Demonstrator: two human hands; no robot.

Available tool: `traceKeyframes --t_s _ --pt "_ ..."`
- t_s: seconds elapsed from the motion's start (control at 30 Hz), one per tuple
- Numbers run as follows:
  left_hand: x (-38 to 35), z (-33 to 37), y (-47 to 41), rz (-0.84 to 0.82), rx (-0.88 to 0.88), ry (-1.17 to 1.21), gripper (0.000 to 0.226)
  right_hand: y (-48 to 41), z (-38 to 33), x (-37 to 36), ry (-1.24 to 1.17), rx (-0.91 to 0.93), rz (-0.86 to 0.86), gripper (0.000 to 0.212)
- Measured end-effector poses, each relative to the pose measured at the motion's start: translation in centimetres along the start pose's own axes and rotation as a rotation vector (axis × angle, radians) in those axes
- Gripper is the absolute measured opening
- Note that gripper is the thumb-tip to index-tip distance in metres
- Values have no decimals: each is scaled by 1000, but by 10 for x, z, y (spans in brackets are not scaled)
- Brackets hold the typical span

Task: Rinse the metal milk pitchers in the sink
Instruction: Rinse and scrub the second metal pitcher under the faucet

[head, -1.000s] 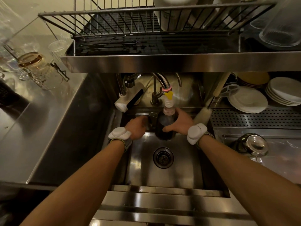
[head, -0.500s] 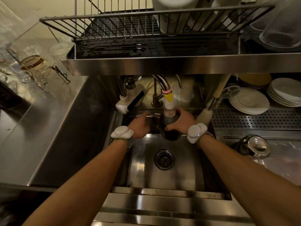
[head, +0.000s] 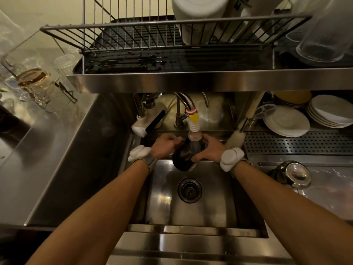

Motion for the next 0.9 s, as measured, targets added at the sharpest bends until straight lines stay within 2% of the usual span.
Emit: traceKeyframes --t_s 0.17,0.37,0.6,0.9 --pt "-3 3 2 67 -71 -327 22 6 12 7 17 -89 -25 110" --pt "11 8 9 204 -177 -558 22 13 19 14 88 -142 -17 97" --pt "6 28 21 206 -375 -791 20 18 8 15 128 -125 0 90" --pt "11 44 30 219 -451 -895 18 25 0 19 117 -105 10 79"
Point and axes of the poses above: each hand's wrist, its own y-axis away from the middle knuckle, its own x-axis out of the back of the hand, z = x × y, the point moved 5 cm from there along -y, towards the middle knuckle, and after that the axes turned 4 degrees about x, right-handed, at the moved point
